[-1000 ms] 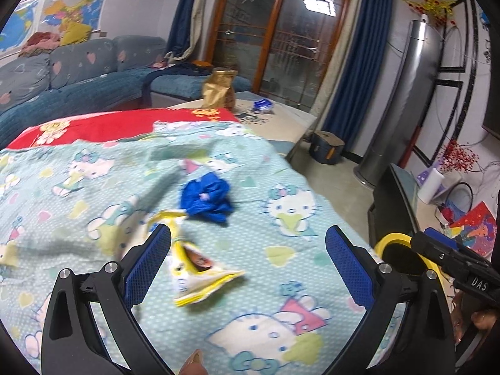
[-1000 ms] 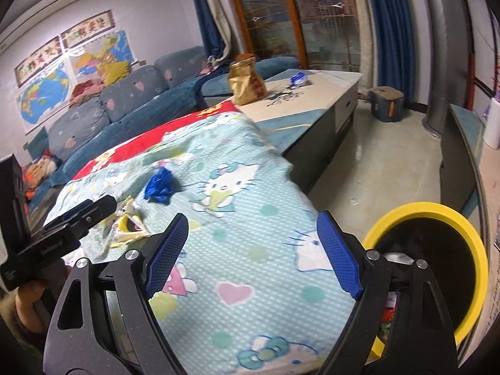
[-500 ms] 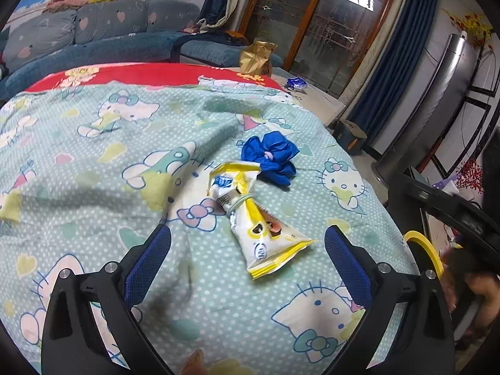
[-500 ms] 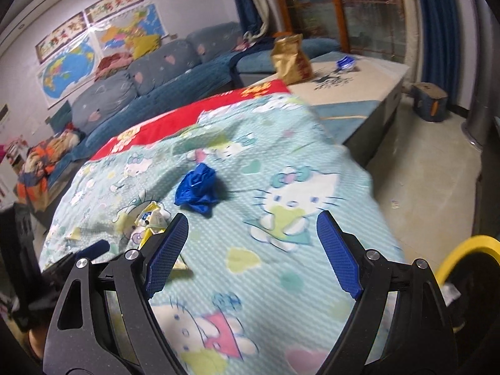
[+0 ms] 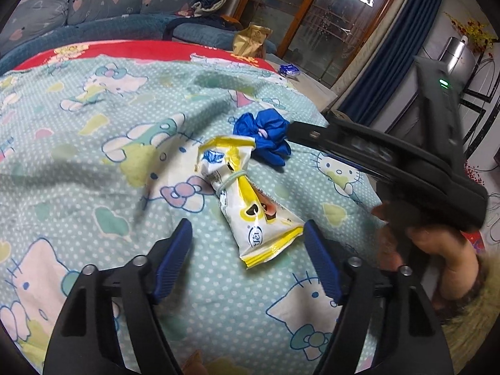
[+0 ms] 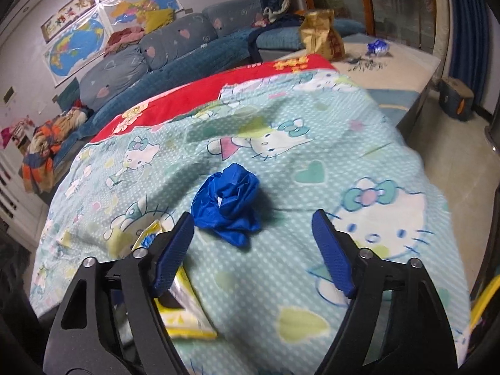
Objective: Collect trash
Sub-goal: 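Grasp the yellow snack bag with the left tool while the right tool grasps the blue bag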
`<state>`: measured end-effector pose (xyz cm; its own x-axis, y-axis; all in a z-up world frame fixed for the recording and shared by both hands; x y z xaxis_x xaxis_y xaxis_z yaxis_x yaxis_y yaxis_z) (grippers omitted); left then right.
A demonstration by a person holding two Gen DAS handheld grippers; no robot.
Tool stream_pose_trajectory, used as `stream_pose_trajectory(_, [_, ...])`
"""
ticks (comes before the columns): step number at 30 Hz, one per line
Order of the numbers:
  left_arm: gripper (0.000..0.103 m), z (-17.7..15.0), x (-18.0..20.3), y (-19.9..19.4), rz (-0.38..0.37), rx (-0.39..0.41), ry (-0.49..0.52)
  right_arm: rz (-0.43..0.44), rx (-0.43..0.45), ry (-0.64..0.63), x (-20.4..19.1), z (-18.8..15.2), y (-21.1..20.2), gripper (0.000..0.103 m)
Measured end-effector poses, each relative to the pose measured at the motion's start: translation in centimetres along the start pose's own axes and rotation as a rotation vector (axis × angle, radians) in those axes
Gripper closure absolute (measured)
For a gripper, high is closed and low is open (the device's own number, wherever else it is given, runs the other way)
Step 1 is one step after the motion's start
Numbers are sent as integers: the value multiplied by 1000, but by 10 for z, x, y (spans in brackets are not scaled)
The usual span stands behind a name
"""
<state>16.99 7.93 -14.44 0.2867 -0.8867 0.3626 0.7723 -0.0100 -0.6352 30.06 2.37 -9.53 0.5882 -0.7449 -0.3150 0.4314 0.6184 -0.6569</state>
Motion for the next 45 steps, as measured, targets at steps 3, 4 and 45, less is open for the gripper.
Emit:
stream_pose_trajectory(3, [44, -2, 0, 3, -8, -10, -7, 12, -9, 45, 2, 2, 13, 46])
stream_pose_trajectory(4, [46, -1, -1, 4, -10, -13, -11, 14, -16, 61, 2, 3, 18, 51])
stream_pose_trajectory(45, [75, 22, 84, 5, -160, 35, 91, -249, 241, 232, 130, -54, -168, 100])
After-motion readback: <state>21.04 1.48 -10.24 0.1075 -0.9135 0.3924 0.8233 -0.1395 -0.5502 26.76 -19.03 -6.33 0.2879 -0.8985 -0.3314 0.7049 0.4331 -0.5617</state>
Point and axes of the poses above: each gripper's, at about its wrist camera, not at the fingertips, and y roughly the way its jaws point, x to its right, z to its top, the point moved 8 cm from there along y, roughly the way its jaws point, and after that the axes turned 5 degrees about x, right-handed, at the moved point
